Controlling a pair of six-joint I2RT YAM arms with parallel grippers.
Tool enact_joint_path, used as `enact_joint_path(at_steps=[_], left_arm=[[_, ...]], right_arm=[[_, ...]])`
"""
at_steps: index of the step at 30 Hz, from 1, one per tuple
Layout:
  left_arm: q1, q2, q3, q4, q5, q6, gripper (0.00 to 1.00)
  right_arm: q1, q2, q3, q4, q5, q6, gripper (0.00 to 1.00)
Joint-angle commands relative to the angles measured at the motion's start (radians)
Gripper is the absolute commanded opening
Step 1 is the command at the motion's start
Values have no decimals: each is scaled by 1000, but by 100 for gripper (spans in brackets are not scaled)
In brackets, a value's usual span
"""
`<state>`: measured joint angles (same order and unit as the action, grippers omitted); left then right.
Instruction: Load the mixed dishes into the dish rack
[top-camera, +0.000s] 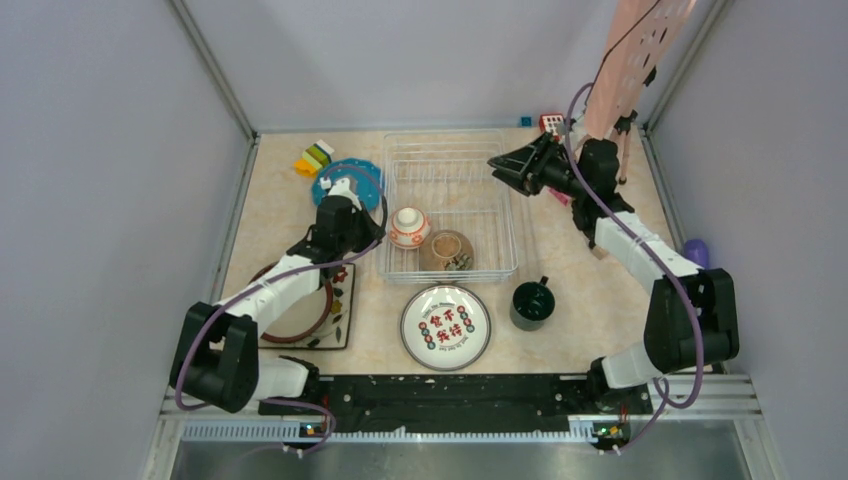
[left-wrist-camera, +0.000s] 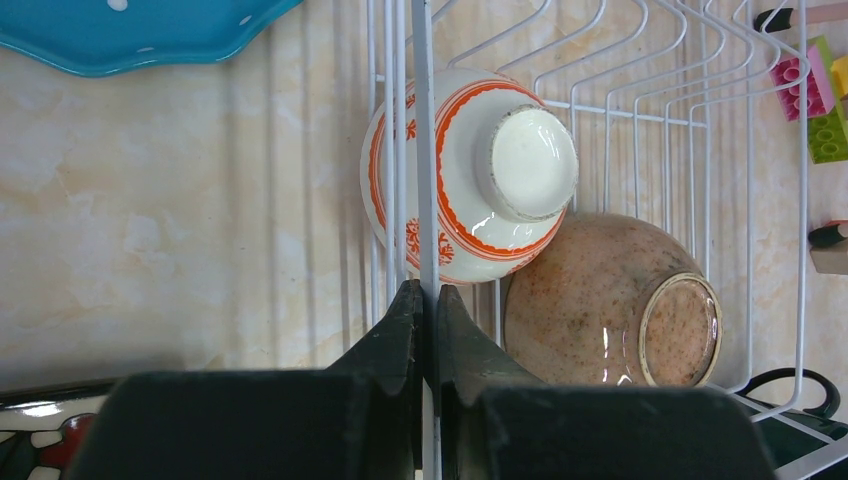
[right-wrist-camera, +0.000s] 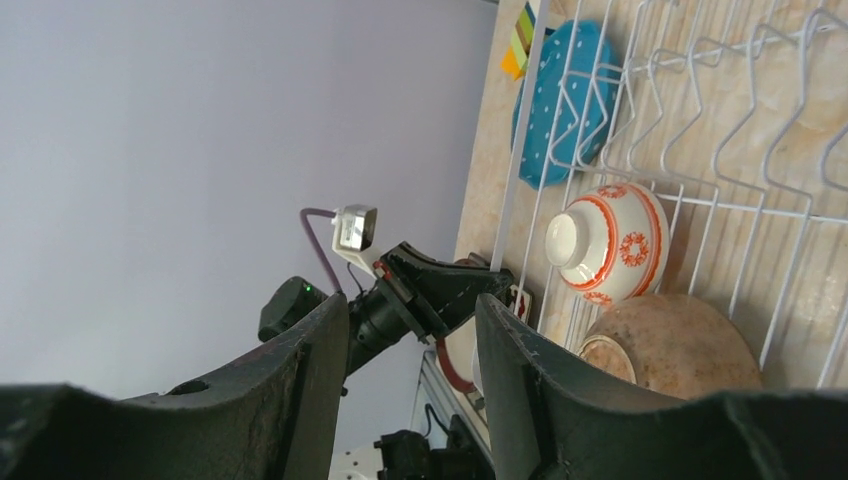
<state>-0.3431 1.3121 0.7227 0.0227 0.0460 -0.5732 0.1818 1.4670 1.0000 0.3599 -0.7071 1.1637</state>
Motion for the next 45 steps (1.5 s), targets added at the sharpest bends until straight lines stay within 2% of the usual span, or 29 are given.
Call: enact_joint_path(at_steps=[1, 3, 9, 15, 23, 27, 30, 34, 45], left_arm=[[2, 35, 12, -18, 11, 19, 0], [1, 38, 14, -18, 12, 21, 0], [2, 35, 14, -18, 20, 19, 0], [1, 37, 16, -18, 16, 21, 0], [2, 49, 21, -39, 23, 22, 0], [1, 44, 20, -49, 15, 28, 0], [1, 45, 20, -50, 15, 29, 0], [1, 46, 22, -49, 20, 29, 0], [1, 51, 24, -47, 28, 28, 0]], right_arm=[[37, -51, 27, 106, -29, 8, 49], [49, -60, 36, 86, -30, -3, 48], [166, -85, 127, -214, 104, -221, 48], [227, -36, 177, -217, 164, -230, 48], [246, 160, 516, -429, 232, -323, 47], [241, 213, 574, -415, 232, -310, 47], [211, 223, 554, -355, 213, -272, 47], [149, 208, 499, -274, 187, -229, 47], [28, 111, 424, -279, 128, -219, 47]])
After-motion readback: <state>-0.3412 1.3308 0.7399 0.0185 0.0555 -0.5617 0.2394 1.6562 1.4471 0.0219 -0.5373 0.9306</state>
